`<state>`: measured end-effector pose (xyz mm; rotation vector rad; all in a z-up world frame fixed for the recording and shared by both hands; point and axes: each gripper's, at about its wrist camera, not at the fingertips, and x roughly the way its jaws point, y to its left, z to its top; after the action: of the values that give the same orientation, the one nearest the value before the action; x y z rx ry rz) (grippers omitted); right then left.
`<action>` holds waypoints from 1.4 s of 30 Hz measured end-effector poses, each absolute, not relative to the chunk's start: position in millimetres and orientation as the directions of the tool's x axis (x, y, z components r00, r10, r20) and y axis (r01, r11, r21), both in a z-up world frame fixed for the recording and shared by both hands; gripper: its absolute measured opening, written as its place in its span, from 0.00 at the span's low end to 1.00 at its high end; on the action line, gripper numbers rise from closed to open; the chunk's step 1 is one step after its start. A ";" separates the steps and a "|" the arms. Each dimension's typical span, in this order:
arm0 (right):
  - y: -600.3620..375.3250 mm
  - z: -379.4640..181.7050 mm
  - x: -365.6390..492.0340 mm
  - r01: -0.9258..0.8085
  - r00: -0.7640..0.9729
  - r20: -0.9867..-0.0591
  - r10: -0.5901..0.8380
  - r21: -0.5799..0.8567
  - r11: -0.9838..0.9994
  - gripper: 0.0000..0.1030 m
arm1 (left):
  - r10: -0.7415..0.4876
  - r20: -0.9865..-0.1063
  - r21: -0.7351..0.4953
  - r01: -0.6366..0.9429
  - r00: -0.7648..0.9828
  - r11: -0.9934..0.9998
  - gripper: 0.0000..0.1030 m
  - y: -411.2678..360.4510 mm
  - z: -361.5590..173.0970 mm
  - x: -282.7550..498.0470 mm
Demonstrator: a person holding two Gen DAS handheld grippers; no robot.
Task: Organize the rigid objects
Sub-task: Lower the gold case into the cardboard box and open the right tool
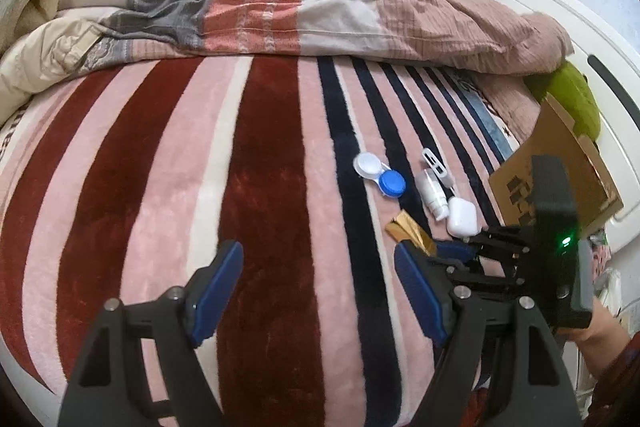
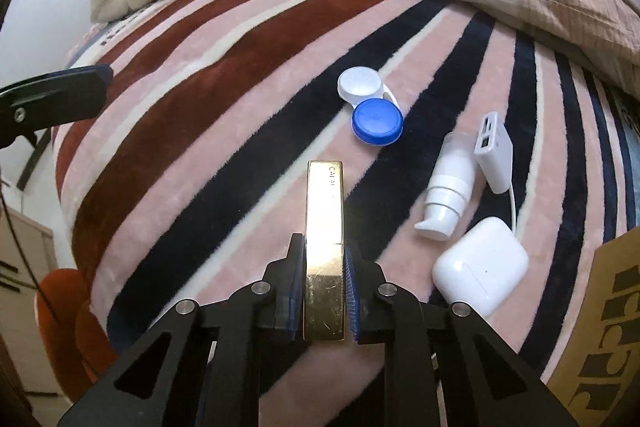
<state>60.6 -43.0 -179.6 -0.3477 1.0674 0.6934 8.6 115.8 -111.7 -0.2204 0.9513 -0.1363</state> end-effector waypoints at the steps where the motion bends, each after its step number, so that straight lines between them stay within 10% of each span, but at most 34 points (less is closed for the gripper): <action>1: -45.1 -174.1 57.4 -0.677 0.308 -0.878 0.366 0.068 0.733 0.13 | -0.225 -0.785 -0.253 0.033 0.577 0.967 0.73 113.3 -109.0 8.5; 11: -79.4 -67.5 36.1 -0.770 0.318 -0.724 0.612 0.179 0.612 0.13 | -0.414 -0.671 -0.348 0.232 0.615 0.908 0.73 52.9 -37.0 29.5; 17: -128.5 -21.5 32.6 -0.775 0.348 -0.654 0.671 0.202 0.599 0.13 | -0.557 -0.606 -0.401 0.387 0.567 0.830 0.29 -6.5 -6.6 57.5; 42: -299.2 -27.4 92.0 -0.508 0.439 -0.848 0.296 0.037 0.860 0.13 | -0.504 -0.794 -0.232 0.597 0.340 0.768 0.36 -236.8 -16.7 145.6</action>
<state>92.0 -299.2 -27.4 -0.2375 0.9983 0.5051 145.6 -236.8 -16.7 0.1062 0.9914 -0.7182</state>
